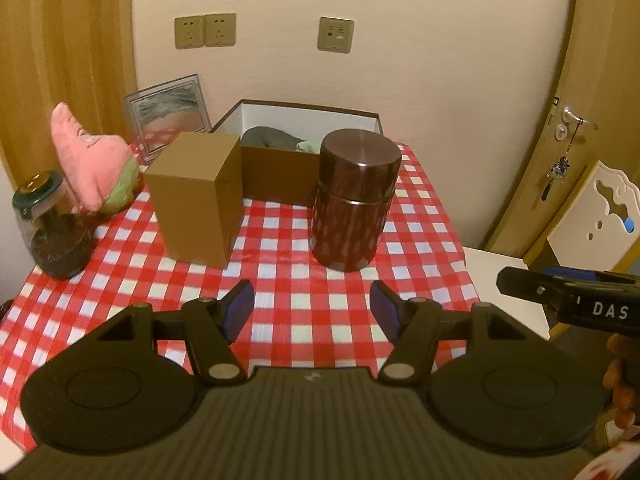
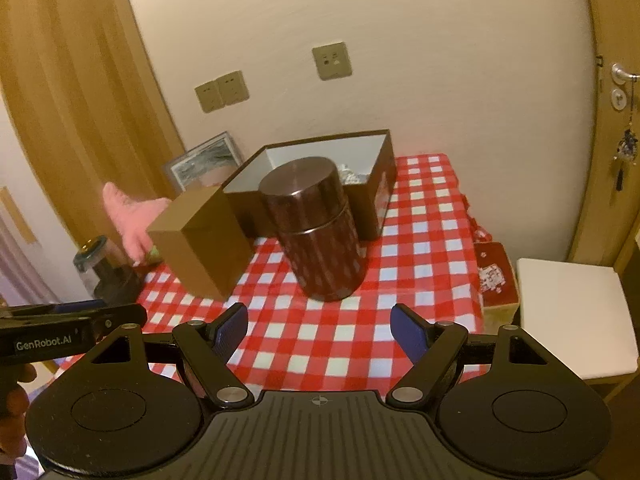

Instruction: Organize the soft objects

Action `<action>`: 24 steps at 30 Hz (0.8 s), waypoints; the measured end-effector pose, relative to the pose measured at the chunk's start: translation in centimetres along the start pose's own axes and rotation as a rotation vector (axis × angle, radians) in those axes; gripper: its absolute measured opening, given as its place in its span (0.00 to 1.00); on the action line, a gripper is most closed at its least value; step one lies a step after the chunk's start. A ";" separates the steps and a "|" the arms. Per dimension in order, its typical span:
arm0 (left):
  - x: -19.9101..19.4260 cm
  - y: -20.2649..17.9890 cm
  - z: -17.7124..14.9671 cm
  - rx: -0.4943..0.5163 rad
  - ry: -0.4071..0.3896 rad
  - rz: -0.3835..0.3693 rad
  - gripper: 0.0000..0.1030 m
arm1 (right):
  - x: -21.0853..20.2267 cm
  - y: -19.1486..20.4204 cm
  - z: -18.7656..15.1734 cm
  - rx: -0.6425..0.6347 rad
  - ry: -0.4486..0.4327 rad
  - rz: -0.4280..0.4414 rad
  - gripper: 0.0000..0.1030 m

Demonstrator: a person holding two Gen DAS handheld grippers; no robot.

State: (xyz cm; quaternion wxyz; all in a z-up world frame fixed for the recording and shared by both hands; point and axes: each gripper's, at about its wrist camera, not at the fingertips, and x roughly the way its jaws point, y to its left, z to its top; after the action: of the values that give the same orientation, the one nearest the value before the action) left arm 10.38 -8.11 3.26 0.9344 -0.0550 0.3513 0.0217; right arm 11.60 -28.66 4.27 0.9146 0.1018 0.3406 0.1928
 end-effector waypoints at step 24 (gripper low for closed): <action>-3.9 1.1 -4.7 -0.048 0.022 0.114 0.74 | -0.4 1.8 -3.8 -0.039 0.073 0.052 0.76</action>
State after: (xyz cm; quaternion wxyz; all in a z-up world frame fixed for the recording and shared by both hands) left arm 4.25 -7.56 2.20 0.9261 -0.0574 0.3636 0.0828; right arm 8.33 -26.96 2.22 0.8980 0.0857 0.3673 0.2266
